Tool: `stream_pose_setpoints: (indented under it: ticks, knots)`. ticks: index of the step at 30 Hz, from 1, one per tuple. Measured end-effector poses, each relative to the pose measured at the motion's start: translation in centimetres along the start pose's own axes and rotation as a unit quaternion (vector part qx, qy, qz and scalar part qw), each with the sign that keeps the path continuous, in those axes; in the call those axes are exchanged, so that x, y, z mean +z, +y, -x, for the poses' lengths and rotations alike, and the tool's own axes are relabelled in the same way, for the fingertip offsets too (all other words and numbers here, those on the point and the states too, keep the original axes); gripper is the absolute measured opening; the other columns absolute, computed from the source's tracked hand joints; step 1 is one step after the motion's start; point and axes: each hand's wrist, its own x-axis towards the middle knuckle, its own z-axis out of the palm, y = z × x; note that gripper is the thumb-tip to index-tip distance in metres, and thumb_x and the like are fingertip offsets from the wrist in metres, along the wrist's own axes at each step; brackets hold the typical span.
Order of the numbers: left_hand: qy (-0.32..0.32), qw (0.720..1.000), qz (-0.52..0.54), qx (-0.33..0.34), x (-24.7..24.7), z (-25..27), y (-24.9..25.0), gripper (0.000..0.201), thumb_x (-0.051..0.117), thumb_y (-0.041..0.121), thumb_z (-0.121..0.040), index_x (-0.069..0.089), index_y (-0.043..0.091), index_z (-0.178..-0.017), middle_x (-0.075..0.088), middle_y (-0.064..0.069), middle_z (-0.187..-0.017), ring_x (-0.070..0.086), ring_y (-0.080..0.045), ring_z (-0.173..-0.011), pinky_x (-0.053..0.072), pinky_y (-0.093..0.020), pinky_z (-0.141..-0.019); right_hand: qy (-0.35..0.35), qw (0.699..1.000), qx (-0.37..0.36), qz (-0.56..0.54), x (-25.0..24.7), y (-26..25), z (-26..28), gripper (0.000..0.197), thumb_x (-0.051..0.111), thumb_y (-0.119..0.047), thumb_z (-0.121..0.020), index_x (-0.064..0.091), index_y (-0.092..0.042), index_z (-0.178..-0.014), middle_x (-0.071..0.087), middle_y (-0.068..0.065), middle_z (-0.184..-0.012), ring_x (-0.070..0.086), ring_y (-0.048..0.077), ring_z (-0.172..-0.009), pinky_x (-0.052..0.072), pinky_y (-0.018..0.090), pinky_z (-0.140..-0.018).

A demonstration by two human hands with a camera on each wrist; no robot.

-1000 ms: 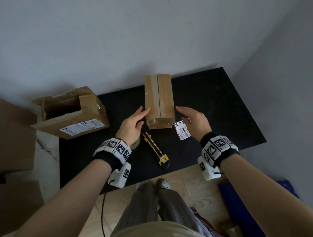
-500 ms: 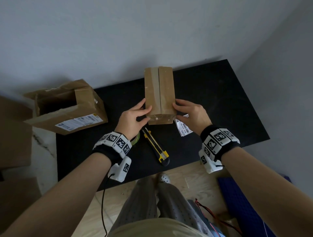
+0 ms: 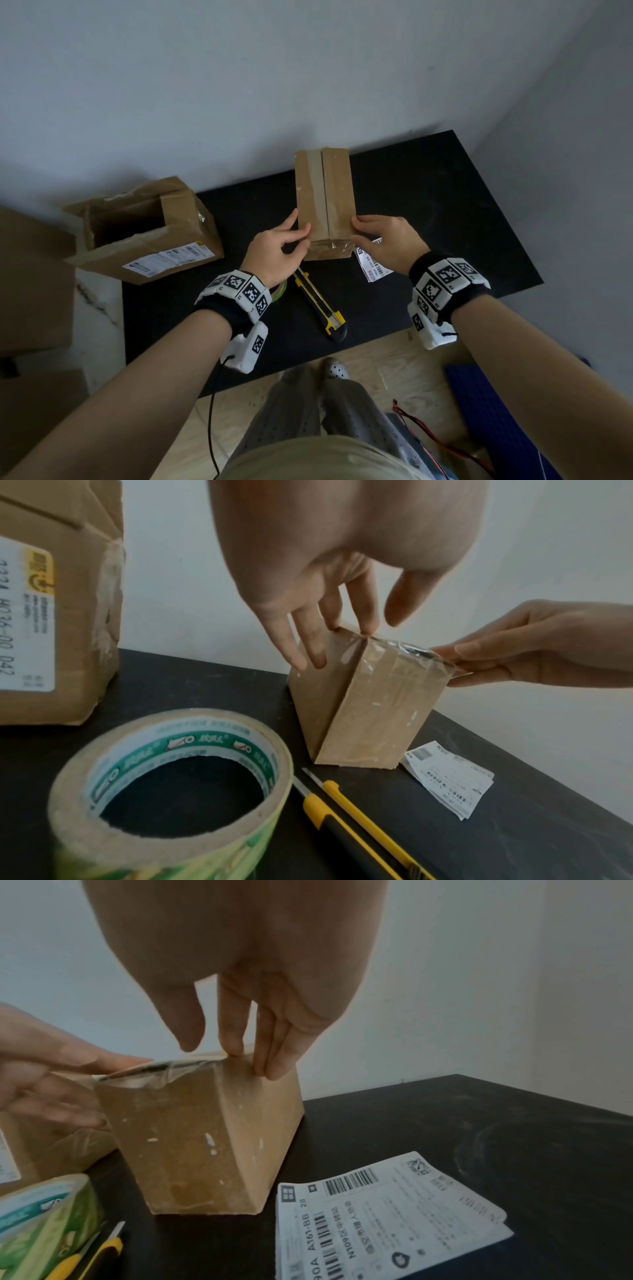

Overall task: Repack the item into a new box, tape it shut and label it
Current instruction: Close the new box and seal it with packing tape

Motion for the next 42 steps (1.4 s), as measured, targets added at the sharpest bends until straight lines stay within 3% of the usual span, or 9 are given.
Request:
stream_pose_setpoints:
  ticks: [2,6,11,14,19,23,30,40,42]
  knots:
    - [0.002,1.000,-0.024,0.001,0.1,-0.1,0.0,0.042,0.066,0.029,-0.084,0.059,0.018,-0.124,0.039,-0.002,-0.147,0.044,-0.016,-0.130,0.042,-0.038,-0.105,-0.024,1.000,-0.008,0.019,-0.1,-0.1,-0.3,0.045,0.056,-0.029,-0.092,0.051,-0.011,-0.132,0.053,0.003,-0.136,0.057,0.015,-0.112,0.041,0.020,-0.094]
    - [0.004,0.998,-0.068,0.017,-0.1,-0.2,0.3,0.043,0.068,0.023,-0.083,0.058,0.017,-0.125,0.039,-0.003,-0.146,0.048,-0.019,-0.127,0.040,-0.034,-0.106,-0.028,0.997,-0.025,0.067,0.0,0.3,-0.5,0.047,0.059,-0.026,-0.090,0.050,-0.009,-0.133,0.055,0.006,-0.131,0.057,0.019,-0.111,0.046,0.030,-0.097]
    - [-0.009,0.992,-0.119,0.027,-0.8,-0.6,0.5,0.037,0.065,0.022,-0.085,0.060,0.020,-0.122,0.039,-0.002,-0.147,0.049,-0.019,-0.126,0.037,-0.030,-0.103,0.015,0.987,-0.071,0.143,1.3,0.5,-0.1,0.041,0.060,-0.017,-0.090,0.054,-0.002,-0.127,0.056,0.013,-0.123,0.059,0.028,-0.104,0.053,0.042,-0.085]
    - [-0.015,0.989,-0.147,0.027,-0.8,-0.6,0.9,0.037,0.063,0.021,-0.087,0.059,0.020,-0.124,0.036,-0.002,-0.149,0.046,-0.020,-0.128,0.036,-0.032,-0.104,0.038,0.984,-0.069,0.159,1.7,0.0,0.3,0.042,0.061,-0.016,-0.089,0.052,-0.001,-0.128,0.051,0.014,-0.131,0.055,0.028,-0.113,0.052,0.043,-0.087]
    - [-0.024,0.988,-0.152,0.017,-0.9,-0.4,1.2,0.037,0.063,0.021,-0.088,0.058,0.022,-0.124,0.033,-0.001,-0.150,0.045,-0.021,-0.129,0.038,-0.035,-0.105,0.057,0.992,-0.073,0.084,2.4,-1.5,0.1,0.076,0.064,-0.038,-0.083,0.032,-0.003,-0.143,0.027,0.008,-0.152,0.037,0.023,-0.134,0.037,0.036,-0.108]
    - [-0.024,0.988,-0.150,0.019,-0.9,-0.2,1.3,0.037,0.062,0.023,-0.088,0.058,0.024,-0.125,0.033,-0.001,-0.150,0.049,-0.020,-0.125,0.039,-0.032,-0.102,0.026,0.985,-0.126,0.119,3.4,-3.0,-1.8,0.064,0.063,-0.029,-0.087,0.037,-0.006,-0.141,0.030,0.012,-0.151,0.030,0.028,-0.139,0.032,0.044,-0.112]
    - [-0.024,0.986,-0.163,0.022,-1.2,-0.5,0.9,0.035,0.061,0.025,-0.089,0.059,0.027,-0.124,0.035,0.001,-0.149,0.054,-0.020,-0.120,0.047,-0.037,-0.097,-0.013,0.970,-0.162,0.179,3.1,-2.0,-2.8,0.061,0.063,-0.021,-0.088,0.037,-0.007,-0.141,0.032,0.013,-0.150,0.029,0.029,-0.140,0.021,0.041,-0.112]
    - [-0.038,0.979,-0.196,0.033,-1.5,-0.5,0.8,0.035,0.059,0.026,-0.090,0.058,0.026,-0.125,0.033,0.000,-0.150,0.050,-0.021,-0.124,0.046,-0.037,-0.098,-0.015,0.965,-0.179,0.192,1.8,-0.9,-2.4,0.065,0.066,-0.014,-0.084,0.036,-0.006,-0.141,0.034,0.014,-0.149,0.033,0.030,-0.137,0.021,0.037,-0.110]
    - [-0.041,0.979,-0.196,0.028,-1.6,-0.6,0.8,0.035,0.058,0.026,-0.090,0.058,0.027,-0.126,0.033,0.000,-0.150,0.048,-0.020,-0.126,0.045,-0.037,-0.099,-0.017,0.968,-0.170,0.187,1.6,-0.5,-2.1,0.066,0.068,-0.013,-0.083,0.037,-0.006,-0.141,0.034,0.014,-0.149,0.034,0.030,-0.137,0.025,0.042,-0.112]
